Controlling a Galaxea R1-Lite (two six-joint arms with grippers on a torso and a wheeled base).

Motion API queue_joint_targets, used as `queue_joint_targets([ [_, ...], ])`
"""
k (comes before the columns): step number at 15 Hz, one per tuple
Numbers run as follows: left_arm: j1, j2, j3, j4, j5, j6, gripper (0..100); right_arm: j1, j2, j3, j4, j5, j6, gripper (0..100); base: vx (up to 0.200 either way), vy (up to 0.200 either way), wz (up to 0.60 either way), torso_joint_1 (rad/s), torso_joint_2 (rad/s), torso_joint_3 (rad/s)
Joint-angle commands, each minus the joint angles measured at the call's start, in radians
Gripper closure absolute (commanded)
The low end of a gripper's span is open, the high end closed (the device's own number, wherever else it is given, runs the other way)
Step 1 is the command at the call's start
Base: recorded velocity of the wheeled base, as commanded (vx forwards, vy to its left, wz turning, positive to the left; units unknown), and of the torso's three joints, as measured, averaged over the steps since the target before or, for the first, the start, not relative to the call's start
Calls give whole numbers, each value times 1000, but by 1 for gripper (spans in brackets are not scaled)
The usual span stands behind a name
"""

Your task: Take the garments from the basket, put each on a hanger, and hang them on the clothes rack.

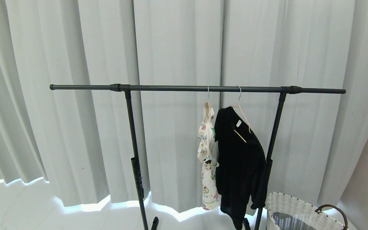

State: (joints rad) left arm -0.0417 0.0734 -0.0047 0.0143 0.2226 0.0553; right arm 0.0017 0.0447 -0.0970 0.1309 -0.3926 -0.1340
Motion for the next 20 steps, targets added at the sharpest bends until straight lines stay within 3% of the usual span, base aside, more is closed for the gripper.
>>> queue_joint_targets([
  [1, 8, -11, 5, 0, -22, -20, 0, -5, -43, 20, -7, 4, 8, 0, 0, 0, 0, 0, 0, 0],
  [3, 9, -12, 5, -23, -163, -114, 0, -5, -43, 48, -59, 4, 33, 0, 0, 0, 0, 0, 0, 0],
  [5, 8, -11, 5, -23, -195, -107, 0, -5, -43, 97, -191, 55, 31, 0, 0, 0, 0, 0, 0, 0],
  [6, 3, -7, 5, -23, -198, -103, 0, -5, -45, 97, -209, 193, 77, 0, 0, 0, 0, 0, 0, 0],
  [7, 5, -9, 5, -27, -192, -111, 0, -5, -45, 97, -206, 273, 111, 0, 0, 0, 0, 0, 0, 0],
  [9, 37, -66, 5, -25, -161, -106, 0, -5, -42, 97, -145, 354, 159, 0, 0, 0, 0, 0, 0, 0],
  [15, 37, -73, 5, -23, -166, -88, 0, -3, -43, 97, -137, 324, 172, 0, 0, 0, 0, 0, 0, 0],
  [18, 37, -73, 5, -23, -166, -88, 0, -3, -43, 97, -135, 340, 134, 0, 0, 0, 0, 0, 0, 0],
  [20, 37, -73, 5, -23, -164, -88, 0, -3, -43, 97, -135, 339, 165, 0, 0, 0, 0, 0, 0, 0],
])
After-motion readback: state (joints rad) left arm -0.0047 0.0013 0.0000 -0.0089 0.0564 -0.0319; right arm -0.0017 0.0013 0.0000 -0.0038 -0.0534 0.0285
